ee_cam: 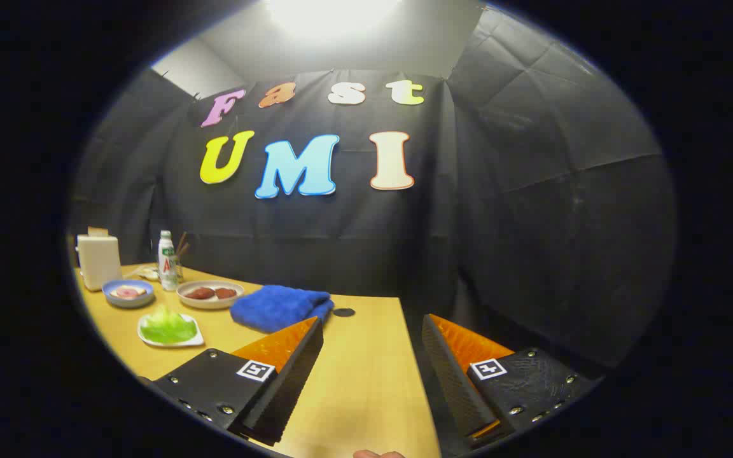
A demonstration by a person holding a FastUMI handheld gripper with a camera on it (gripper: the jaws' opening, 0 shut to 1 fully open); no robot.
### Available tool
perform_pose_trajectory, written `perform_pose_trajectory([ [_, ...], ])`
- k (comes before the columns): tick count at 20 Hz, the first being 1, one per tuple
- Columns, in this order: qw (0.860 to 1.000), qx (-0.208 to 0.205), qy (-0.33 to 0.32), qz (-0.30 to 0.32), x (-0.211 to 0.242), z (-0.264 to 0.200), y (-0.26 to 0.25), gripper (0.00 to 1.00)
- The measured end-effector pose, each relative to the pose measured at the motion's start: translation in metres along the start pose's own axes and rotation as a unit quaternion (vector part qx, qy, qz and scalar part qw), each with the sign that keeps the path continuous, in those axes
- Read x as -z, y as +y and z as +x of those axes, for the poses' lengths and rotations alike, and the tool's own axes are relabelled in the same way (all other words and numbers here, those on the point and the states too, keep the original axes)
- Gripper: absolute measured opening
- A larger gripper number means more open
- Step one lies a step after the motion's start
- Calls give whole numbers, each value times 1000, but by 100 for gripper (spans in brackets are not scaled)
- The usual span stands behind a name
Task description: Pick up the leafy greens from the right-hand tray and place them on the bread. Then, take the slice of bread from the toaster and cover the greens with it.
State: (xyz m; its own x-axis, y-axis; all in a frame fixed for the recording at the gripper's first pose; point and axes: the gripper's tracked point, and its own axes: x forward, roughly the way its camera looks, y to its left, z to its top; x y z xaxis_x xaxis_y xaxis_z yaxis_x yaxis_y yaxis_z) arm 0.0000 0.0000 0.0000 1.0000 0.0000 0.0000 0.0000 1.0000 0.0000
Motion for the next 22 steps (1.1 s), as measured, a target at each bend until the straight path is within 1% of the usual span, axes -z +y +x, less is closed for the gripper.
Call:
perform_pose_trajectory([
  [2, 999, -12, 15, 37, -9, -2, 37, 96],
  [4, 998, -18, 36, 54, -14, -10, 68, 96],
  [7, 994, -50, 80, 47, -14, -26, 122, 96],
  [9, 993, -79, 87, 34, -22, -32, 157, 98],
  [12, 991, -102, 89, 13, -29, -35, 192, 98],
  [15, 993, -99, 67, 7, -41, -33, 210, 97],
  [16, 993, -99, 67, 3, -38, -32, 218, 97],
  [19, 989, -116, 87, -10, -29, -28, 241, 97],
  [22, 980, -151, 132, -8, -12, -23, 264, 97],
])
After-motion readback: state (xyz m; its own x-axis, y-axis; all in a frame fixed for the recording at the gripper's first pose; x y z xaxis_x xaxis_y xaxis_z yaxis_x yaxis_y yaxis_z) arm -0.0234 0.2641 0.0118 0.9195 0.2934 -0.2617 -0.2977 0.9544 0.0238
